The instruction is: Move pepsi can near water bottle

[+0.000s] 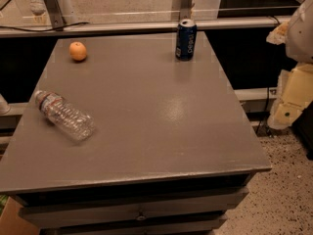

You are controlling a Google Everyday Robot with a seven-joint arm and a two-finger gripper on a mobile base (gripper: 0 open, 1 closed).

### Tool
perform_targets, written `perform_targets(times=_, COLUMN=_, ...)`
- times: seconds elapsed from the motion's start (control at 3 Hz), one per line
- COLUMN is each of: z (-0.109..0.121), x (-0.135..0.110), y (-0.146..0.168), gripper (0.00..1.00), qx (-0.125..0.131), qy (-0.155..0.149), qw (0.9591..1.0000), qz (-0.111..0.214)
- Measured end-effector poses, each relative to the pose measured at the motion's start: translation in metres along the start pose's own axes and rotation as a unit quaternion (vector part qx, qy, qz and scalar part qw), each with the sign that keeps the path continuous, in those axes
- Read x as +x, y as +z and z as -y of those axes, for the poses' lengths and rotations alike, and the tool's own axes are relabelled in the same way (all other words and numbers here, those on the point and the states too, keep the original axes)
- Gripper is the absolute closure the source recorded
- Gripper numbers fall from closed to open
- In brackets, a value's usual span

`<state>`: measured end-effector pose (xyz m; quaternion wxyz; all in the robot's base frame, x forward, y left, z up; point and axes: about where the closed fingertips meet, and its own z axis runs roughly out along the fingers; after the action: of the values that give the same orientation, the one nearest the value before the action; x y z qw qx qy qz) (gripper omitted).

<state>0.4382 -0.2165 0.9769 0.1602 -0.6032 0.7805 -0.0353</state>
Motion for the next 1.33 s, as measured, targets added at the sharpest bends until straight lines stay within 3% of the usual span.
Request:
perform_targets(times=0.33, z=0.0, x=0.0, y=0.0, gripper=0.0, qx=0.0, qy=0.0, qw=1.0, qz=0.0)
perform_targets(times=0.67, z=0.006, x=-0.008, y=0.003, gripper=0.0, qx=0.011, qy=0.001, qw=0.9996, qz=0.025)
perform_targets(times=1.0, z=0.029, x=-0.022, y=0.015, gripper=0.0, qx=0.022, qy=0.012, qw=0.9972, qz=0.07)
perform_targets(times=1.33, z=0.064, x=-0.035, y=0.032, gripper=0.0, qx=0.027, qy=0.031, qw=0.9916, qz=0.123)
